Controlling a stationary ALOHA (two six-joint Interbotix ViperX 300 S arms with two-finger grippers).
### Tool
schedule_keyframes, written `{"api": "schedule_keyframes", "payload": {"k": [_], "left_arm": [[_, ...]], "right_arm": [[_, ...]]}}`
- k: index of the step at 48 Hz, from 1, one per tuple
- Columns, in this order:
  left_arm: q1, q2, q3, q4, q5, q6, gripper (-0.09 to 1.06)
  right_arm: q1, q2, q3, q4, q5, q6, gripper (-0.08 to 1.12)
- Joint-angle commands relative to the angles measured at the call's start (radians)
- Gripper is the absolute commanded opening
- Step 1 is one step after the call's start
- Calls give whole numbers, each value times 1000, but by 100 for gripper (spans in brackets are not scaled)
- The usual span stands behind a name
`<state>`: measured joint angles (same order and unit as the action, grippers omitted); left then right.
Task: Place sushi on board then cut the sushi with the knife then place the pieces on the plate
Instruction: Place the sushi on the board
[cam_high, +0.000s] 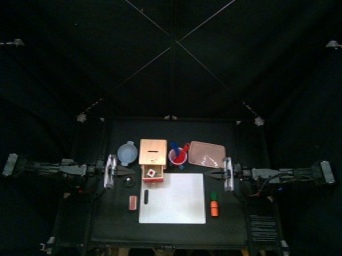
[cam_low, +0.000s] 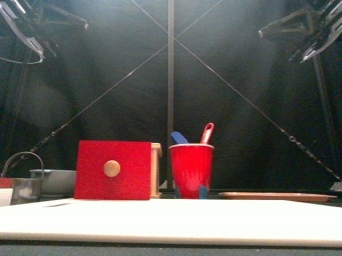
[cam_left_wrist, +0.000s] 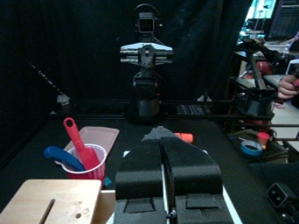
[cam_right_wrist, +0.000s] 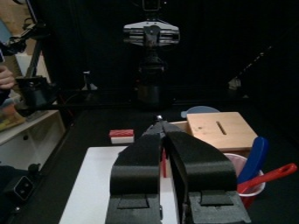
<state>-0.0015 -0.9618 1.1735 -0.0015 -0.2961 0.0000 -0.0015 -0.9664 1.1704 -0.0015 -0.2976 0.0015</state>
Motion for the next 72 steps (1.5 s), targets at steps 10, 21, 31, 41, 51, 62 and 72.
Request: {"api": "schedule_keyframes", "payload": {"k": [10,21,31,41,51,62,72], "left_arm": [[48,74,-11,-2,-54,2,7],[52,86,-12,-2,-71,3,7],[52,86,-6,0,-71,3,7],[54,86,8,2,-71,5,7],[66,84,8,14,-71,8,7],[78,78,15,17,-71,8,7],[89,55,17,35,-71,8,7]], "right_arm": [[-80,186,-118,-26,-29,9,10],[-71,431,-293,9,-25,15,10],[-64,626,-459,49,175,9,10],[-40,782,-678,12,588,-29,9],[-49,914,-862,-106,890,-132,7],[-89,1008,-983,-83,969,-376,5],[-153,1111,-1141,91,1198,-686,5]]}}
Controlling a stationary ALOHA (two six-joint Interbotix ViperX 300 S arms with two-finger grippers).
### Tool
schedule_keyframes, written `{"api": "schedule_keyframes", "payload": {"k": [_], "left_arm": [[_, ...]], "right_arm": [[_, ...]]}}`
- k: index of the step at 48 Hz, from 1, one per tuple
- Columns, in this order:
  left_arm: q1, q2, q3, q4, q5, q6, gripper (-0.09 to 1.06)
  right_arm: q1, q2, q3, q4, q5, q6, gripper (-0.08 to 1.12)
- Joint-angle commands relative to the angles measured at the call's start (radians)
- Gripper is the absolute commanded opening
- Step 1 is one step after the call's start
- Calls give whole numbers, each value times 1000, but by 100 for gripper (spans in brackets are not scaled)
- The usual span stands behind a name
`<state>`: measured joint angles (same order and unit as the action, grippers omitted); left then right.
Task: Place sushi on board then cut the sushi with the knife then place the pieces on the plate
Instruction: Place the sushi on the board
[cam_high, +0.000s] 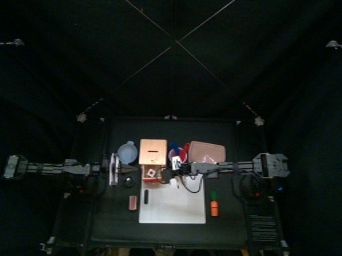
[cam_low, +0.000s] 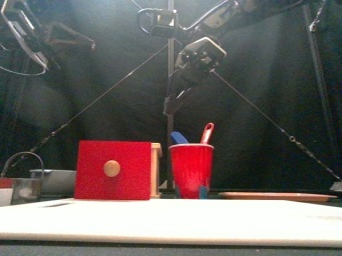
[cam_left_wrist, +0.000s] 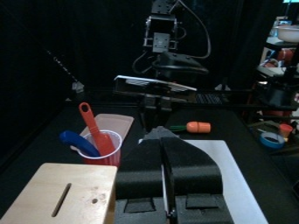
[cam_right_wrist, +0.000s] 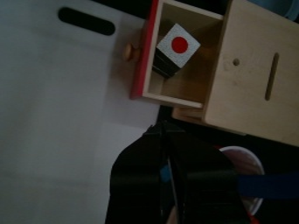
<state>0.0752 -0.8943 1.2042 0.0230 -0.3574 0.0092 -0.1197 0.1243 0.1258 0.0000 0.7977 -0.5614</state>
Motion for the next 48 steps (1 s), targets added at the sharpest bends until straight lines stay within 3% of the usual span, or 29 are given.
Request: {"api": "schedule_keyframes", "payload": {"k": [1,9,25,29,40,48], "left_arm": [[18,-17,-14,11,-11,-2,7],[48,-34,-12,6,-9,-5,7],[118,-41,-9,-2,-6,-6,7],[132,-44,-9,-3,-8,-6,7],[149,-60,-9,-28,-3,-8,7],[153,-95,0,-54,0,-8,7]], "right_arm": [[-43,29,-110,109,117,-150,5],[-81,87,-206,215,135,-344,5],[-94,206,-380,235,140,-391,10],[-92,219,-405,236,146,-397,20],[-94,238,-414,238,186,-399,66],[-89,245,-413,229,178,-408,72]]}}
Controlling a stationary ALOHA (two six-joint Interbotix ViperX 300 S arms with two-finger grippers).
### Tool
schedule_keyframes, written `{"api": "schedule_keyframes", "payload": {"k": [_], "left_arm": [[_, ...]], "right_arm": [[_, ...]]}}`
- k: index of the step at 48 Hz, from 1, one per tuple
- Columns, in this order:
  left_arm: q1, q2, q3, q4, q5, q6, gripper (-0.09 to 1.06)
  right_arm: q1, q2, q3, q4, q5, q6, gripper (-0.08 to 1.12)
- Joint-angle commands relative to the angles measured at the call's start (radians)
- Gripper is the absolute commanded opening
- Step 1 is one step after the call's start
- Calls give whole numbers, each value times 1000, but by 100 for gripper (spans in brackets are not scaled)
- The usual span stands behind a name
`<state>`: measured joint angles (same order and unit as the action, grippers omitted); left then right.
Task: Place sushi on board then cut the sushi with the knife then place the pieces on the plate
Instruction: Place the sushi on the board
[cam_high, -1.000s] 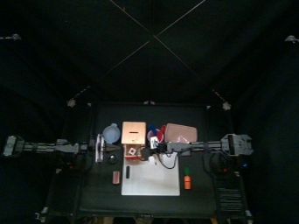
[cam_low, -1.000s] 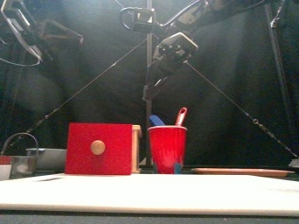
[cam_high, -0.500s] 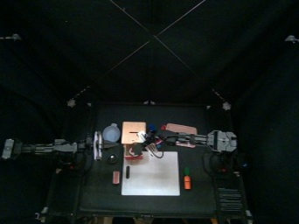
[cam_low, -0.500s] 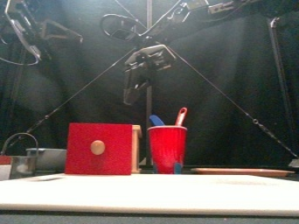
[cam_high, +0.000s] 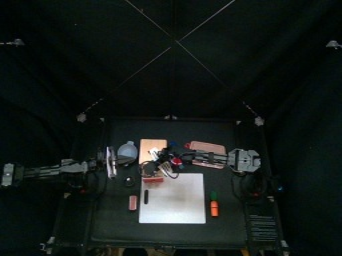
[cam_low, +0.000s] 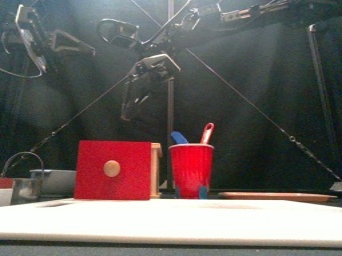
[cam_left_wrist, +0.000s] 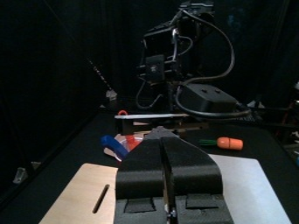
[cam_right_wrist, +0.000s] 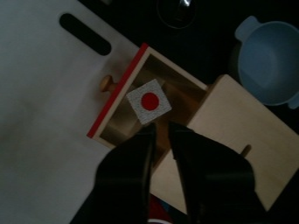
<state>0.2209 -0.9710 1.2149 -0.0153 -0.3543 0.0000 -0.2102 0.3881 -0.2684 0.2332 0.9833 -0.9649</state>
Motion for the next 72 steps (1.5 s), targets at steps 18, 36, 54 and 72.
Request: {"api": "schedule_keyframes", "payload": {"k": [18,36,54,72], "left_arm": [[14,-31,-8,-57,-3,3,7],[14,-31,-2,-58,-3,2,7],[14,-31,6,-58,-8,0,7],[17,-31,18,-67,-11,2,7]], "right_arm": [[20,25,-46,-18,5,-63,74],[31,34,-64,-23,25,-63,90],[40,63,-81,-95,21,-74,89],[48,94,-104,-100,20,-75,89]]}}
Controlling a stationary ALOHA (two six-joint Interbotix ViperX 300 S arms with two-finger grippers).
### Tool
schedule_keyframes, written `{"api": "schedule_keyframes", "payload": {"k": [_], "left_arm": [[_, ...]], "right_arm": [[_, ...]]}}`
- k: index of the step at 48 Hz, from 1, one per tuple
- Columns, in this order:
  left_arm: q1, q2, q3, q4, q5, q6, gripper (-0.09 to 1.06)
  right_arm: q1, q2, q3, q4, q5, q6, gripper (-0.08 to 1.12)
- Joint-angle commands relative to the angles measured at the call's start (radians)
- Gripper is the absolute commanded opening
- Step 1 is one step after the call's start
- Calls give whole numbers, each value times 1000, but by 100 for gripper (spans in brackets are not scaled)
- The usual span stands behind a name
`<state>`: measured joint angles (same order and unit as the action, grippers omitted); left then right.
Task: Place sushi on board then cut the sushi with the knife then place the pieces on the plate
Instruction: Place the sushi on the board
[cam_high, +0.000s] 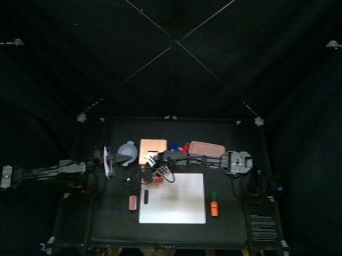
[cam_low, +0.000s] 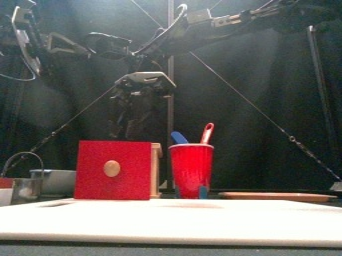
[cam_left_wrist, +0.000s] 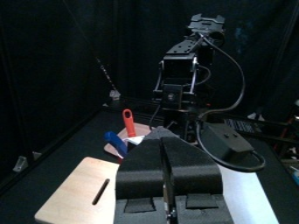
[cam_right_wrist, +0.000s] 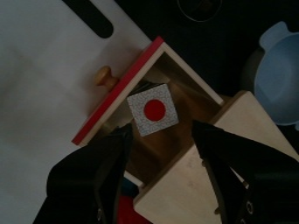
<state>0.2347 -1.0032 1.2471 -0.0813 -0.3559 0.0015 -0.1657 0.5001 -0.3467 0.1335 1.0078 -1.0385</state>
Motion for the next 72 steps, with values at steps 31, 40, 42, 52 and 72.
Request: {"api": "schedule_keyframes", "payload": {"k": [31,40,42,52,72], "left_arm": [[3,2,-14,0,-11,0,7],[5,2,-8,0,-11,-2,7],[5,2,-8,-2,-11,-2,7],[5,2,-8,-3,-11,0,7],[20,2,-6,-3,-11,2,7]], "right_arm": [[6,9,-25,-8,-6,0,75],[8,9,-28,-8,-6,8,69],[8,9,-31,-11,-5,11,69],[6,-21,-67,-20,18,20,69],[5,-106,-149,-84,92,181,68]]}}
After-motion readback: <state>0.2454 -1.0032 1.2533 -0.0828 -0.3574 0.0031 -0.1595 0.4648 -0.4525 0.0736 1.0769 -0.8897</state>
